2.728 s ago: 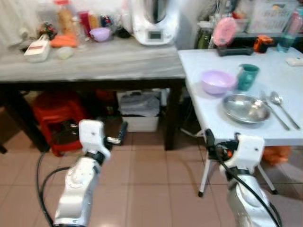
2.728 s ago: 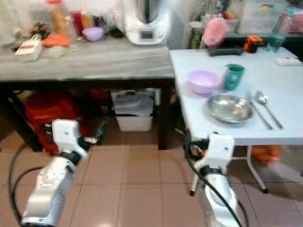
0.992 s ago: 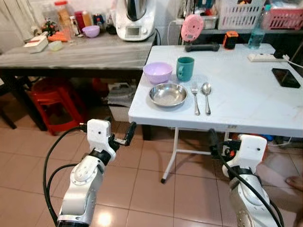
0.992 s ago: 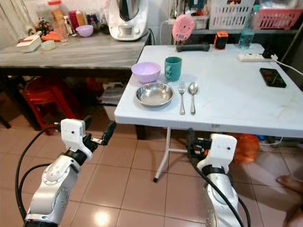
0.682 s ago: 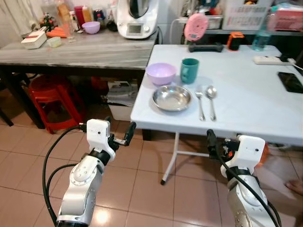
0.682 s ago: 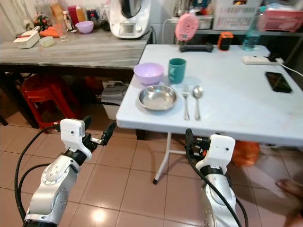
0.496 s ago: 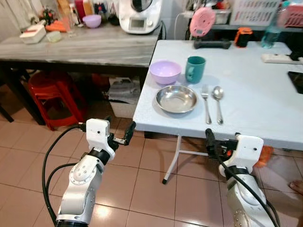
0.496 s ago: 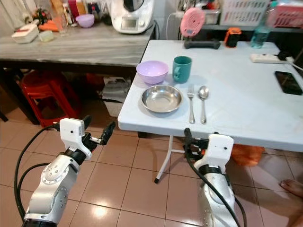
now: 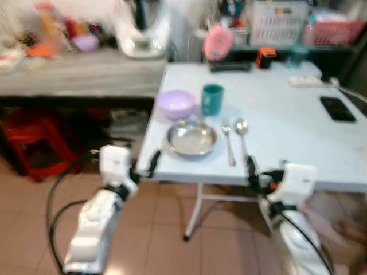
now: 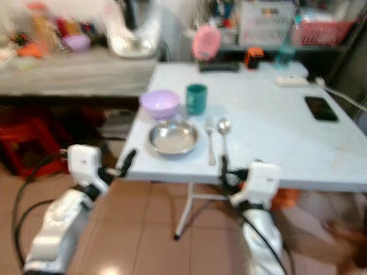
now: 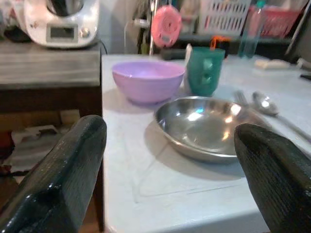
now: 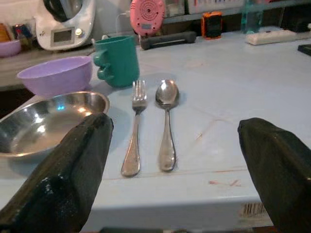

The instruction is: Setting the table

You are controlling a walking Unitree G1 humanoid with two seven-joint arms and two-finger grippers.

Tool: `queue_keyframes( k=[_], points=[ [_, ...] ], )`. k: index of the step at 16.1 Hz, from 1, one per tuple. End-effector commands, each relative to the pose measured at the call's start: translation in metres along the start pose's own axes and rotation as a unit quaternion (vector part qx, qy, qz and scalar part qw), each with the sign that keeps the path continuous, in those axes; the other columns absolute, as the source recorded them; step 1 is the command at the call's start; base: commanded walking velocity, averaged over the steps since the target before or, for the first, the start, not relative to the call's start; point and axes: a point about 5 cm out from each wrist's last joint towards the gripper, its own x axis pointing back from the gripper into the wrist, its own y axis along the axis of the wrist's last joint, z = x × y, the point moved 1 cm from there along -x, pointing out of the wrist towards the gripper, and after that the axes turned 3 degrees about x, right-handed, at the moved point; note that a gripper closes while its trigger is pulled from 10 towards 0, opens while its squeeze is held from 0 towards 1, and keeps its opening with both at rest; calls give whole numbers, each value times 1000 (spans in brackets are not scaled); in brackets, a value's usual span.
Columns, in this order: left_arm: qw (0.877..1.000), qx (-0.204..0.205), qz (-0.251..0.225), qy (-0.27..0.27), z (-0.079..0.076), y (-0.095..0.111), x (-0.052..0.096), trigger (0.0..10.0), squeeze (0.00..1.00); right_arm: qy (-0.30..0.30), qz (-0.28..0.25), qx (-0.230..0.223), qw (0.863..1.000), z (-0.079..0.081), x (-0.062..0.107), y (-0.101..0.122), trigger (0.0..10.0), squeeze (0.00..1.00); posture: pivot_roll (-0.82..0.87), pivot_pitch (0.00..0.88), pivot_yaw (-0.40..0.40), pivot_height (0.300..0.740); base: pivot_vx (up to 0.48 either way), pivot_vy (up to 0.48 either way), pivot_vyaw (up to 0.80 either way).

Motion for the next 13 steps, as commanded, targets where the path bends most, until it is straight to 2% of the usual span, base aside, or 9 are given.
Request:
queue_keyframes(
  k=[1, 3, 7, 8, 13],
  points=[
    [1000, 1, -4, -11, -7, 2, -3, 10000, 0, -10, -9, 8, 1000, -7, 0, 5, 10000, 0, -15, 0, 46, 740, 285, 0, 0],
    [1000, 1, -3, -11, -7, 2, -3, 10000, 0, -6, -9, 14, 1000, -7, 0, 5, 10000, 0, -15, 0, 46, 740, 285, 0, 0],
    [1000, -1, 0, -10, -6, 1, -3, 10000, 0, -4, -11, 13, 1000, -5, 1, 5, 10000, 0, -14, 0, 47, 740, 276, 0, 630],
    [1000, -1, 1, -9, -6, 0, -3, 10000, 0, -4, -11, 13, 1000, -5, 1, 5, 10000, 0, -13, 0, 47, 740, 244, 0, 0],
    [999, -4, 15, -28, -7, -5, 1, 10000, 0, -5, -12, 8, 1000, -5, 2, 5, 10000, 0, -11, 0, 46, 740, 0, 0, 0]
  ],
)
